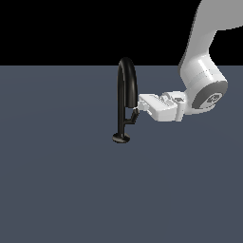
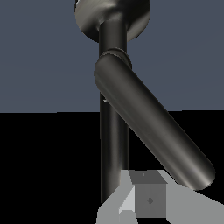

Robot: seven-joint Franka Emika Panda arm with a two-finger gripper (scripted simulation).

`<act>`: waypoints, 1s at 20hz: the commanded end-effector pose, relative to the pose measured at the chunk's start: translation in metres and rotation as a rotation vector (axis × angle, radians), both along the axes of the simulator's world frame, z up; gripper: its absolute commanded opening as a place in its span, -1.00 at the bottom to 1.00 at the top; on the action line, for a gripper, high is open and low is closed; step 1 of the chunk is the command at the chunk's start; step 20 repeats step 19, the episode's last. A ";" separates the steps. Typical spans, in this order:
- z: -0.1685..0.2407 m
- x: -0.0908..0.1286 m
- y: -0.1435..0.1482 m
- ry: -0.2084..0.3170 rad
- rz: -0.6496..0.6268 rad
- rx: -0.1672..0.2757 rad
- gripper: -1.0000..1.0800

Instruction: Turn on the faucet by rotating a designated handle.

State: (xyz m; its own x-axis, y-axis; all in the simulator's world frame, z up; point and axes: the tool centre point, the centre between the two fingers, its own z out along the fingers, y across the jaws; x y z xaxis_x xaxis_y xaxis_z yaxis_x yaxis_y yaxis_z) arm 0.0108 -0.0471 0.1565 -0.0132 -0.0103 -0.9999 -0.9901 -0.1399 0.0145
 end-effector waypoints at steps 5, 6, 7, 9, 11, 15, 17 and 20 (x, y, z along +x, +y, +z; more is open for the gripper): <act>-0.016 -0.029 -0.004 0.022 0.004 0.005 -1.00; -0.017 -0.033 -0.005 0.022 0.004 0.005 -1.00; -0.019 -0.036 -0.005 0.023 0.005 0.005 -1.00; -0.009 -0.027 -0.004 0.003 0.005 0.003 -1.00; -0.023 -0.033 -0.005 0.007 0.005 0.003 -1.00; -0.049 -0.044 -0.006 0.015 0.005 0.004 -1.00; -0.062 -0.050 -0.007 0.019 0.005 0.005 -1.00; -0.069 -0.053 -0.008 0.021 0.005 0.005 -1.00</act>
